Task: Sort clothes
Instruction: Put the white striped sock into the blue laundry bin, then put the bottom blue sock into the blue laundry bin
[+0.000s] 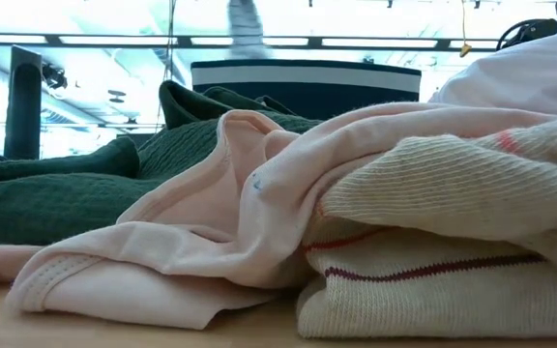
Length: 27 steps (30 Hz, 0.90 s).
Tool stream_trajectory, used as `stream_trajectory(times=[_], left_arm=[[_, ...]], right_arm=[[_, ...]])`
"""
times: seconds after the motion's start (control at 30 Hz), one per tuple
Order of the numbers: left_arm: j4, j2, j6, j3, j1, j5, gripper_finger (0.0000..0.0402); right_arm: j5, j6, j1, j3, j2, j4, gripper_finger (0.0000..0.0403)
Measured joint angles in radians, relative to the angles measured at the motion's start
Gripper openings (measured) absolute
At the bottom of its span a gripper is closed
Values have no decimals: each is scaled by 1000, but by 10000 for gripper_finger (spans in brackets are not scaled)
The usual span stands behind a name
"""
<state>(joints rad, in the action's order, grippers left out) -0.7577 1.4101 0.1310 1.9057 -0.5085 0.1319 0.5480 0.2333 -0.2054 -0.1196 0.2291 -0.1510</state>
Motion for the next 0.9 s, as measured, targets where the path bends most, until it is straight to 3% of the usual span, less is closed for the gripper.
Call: stream_trajectory(times=[0.2,0.4,0.67,0.9], left_arm=[[-9,107,-50,0,0,-125,6],[-33,198,7,0,0,-280,32],[-151,251,-26,0,-2,-290,85],[-228,179,-48,0,-4,-252,94]], right_arm=[[0,0,0,0,0,0,216],[0,0,0,0,0,0,216],[0,0,0,0,0,0,216],[0,0,0,0,0,0,216]])
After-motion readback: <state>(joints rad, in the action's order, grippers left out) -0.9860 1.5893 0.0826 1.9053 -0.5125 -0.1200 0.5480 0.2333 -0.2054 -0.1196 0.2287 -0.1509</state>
